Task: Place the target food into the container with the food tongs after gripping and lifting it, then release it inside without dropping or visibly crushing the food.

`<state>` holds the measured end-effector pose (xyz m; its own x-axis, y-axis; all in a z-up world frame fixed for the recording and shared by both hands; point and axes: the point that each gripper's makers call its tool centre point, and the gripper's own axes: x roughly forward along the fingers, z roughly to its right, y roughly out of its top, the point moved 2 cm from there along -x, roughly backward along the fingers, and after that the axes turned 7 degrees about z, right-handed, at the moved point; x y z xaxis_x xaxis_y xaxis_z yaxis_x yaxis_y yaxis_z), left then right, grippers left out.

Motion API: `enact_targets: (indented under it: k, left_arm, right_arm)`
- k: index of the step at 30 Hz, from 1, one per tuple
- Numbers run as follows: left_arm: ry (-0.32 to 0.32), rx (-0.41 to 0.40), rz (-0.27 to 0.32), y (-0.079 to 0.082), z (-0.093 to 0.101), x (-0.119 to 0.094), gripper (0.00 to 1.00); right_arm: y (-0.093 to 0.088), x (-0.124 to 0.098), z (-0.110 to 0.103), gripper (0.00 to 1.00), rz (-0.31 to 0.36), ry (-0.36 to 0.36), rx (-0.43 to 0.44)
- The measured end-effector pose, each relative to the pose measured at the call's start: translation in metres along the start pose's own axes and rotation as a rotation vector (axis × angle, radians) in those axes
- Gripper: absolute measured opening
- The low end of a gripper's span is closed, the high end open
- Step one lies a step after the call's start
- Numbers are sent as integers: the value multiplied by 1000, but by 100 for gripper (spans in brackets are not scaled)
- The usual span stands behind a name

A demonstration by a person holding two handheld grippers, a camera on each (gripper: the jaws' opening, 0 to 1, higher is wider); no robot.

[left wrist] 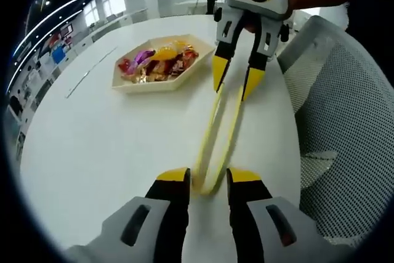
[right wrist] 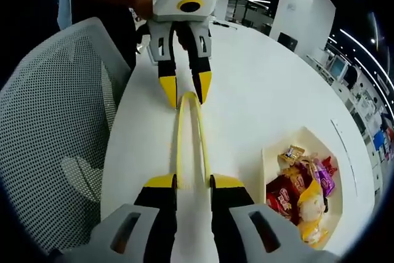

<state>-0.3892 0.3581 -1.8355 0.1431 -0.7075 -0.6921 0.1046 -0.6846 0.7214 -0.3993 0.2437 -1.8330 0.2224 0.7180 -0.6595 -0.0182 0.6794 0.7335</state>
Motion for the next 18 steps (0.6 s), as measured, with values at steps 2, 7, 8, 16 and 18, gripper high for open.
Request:
enact_targets:
  k: [2, 7, 8, 16, 18]
  left_arm:
    - [5, -9, 9, 0, 0, -3, 23]
    - [45, -69, 56, 5, -5, -14, 32]
    - [71, -97, 85, 8, -7, -18, 34]
    - [180, -333, 380, 30, -18, -53, 63]
    - [216, -335, 381, 27, -21, -59, 72]
  right_arm:
    - [0, -1, 0, 23, 2, -8, -18]
    - [-3, 0, 0, 30, -4, -13, 2]
    - [-4, -1, 1, 31, -8, -28, 34]
    - [9, -16, 1, 54, 71, -71, 136]
    - [20, -27, 6, 56, 126, -104, 148]
